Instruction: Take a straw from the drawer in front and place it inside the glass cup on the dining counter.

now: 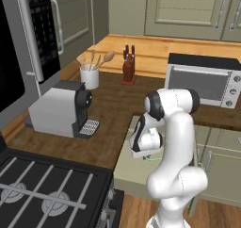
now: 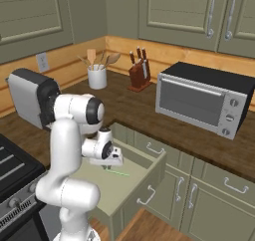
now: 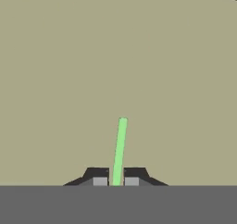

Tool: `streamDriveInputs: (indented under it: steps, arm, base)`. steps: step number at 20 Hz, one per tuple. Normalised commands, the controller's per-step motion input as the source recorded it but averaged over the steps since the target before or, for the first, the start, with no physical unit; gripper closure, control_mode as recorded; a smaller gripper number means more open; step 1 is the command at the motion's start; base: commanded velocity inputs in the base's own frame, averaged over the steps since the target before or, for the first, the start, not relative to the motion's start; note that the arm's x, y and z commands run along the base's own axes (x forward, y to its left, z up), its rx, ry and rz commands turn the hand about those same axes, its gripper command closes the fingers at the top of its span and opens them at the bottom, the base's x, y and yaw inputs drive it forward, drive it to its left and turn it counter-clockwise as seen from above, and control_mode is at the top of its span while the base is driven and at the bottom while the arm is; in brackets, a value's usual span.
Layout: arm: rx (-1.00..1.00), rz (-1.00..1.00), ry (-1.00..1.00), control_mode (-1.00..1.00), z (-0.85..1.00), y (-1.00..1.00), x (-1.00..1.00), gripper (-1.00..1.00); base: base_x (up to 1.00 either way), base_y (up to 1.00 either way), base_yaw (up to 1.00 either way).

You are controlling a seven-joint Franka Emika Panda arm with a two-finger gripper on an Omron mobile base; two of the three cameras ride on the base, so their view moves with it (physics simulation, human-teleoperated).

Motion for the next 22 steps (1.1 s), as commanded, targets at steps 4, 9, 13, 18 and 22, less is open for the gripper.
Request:
streamDriveInputs:
  steps: [4,9,13,18,22]
  arm:
    - [0.10,-0.04,-0.13,-1.00,0.97,-0.03,-0.73,1.00]
    - [0.15,-0.07,-0.21,-1.00,1.00,0.00,-0.64,1.00]
    - [0.12,-0.11,-0.21,-1.00,1.00,0.01,-0.22,1.00]
    - [0.04,-0.13,-0.10,-1.00,1.00,0.04,0.00,1.00]
    - [0.00,-0.12,0.01,-1.00,1.00,0.05,0.18,1.00]
  base:
    - [0.00,0.00,0.00]
    - [0.00,0.00,0.00]
    - [0.00,0.00,0.00]
    - [0.00,0.00,0.00]
    - [0.00,0.00,0.00]
